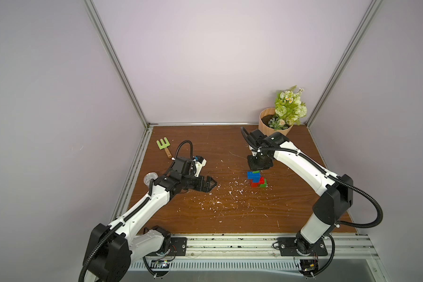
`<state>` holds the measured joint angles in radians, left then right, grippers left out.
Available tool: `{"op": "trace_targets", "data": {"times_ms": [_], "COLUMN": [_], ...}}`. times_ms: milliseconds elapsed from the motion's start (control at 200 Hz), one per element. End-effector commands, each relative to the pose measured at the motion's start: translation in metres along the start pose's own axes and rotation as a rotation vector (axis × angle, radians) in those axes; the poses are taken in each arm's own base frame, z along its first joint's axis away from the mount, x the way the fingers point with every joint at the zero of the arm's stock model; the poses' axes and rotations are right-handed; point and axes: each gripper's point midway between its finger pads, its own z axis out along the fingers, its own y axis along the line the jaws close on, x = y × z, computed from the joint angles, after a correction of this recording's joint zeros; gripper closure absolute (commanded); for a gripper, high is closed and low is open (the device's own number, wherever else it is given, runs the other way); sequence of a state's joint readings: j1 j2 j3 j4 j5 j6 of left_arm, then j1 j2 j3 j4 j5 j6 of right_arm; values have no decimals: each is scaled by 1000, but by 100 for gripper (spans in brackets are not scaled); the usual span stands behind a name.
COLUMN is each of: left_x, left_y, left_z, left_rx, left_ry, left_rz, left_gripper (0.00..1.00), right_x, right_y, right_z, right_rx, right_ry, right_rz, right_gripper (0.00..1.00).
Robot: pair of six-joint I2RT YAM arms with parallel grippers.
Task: Assemble a giraffe with lego
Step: Assemble the lego brick with the lego brick.
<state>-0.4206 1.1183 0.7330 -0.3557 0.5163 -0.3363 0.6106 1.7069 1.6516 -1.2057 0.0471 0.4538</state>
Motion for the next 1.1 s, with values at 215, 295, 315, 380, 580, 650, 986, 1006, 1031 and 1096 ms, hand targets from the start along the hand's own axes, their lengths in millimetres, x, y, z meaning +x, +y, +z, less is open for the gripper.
{"op": "trace_targets", "data": {"times_ms": [215, 295, 315, 380, 580, 650, 986, 1006, 1031, 1096], "left_x": [3, 3, 4, 4, 3, 4, 4, 3, 3, 4], "left_y": [-6, -6, -5, -5, -6, -7, -7, -7, -7, -7], "left_z": [-2, -2, -2, -2, -2, -2, -3, -3, -3, -3], "left_rx": [15, 16, 16, 15, 18, 23, 22, 23, 25, 25], "left_ry": [6, 9, 12, 11, 6, 8, 6, 5, 5, 6], "left_rz": [9, 8, 6, 5, 8, 8, 8, 8, 9, 8], "left_gripper": [1, 0, 0, 1, 0, 1, 0, 0, 0, 1], "right_x": [6, 8, 9, 9, 12, 12, 10, 10, 10, 9], "right_y": [-16, -16, -17, -17, -19, -19, -18, -17, -17, -17], "right_z": [0, 3, 4, 4, 9, 10, 13, 13, 13, 14], "right_rx": [33, 29, 30, 29, 27, 28, 20, 21, 21, 25], "right_ry": [-2, 2, 2, -6, -10, -14, 3, 5, 4, 6], "right_rz": [86, 98, 99, 107, 122, 123, 122, 120, 120, 117], "right_gripper": [72, 72, 72, 73, 73, 73, 73, 73, 73, 73]}}
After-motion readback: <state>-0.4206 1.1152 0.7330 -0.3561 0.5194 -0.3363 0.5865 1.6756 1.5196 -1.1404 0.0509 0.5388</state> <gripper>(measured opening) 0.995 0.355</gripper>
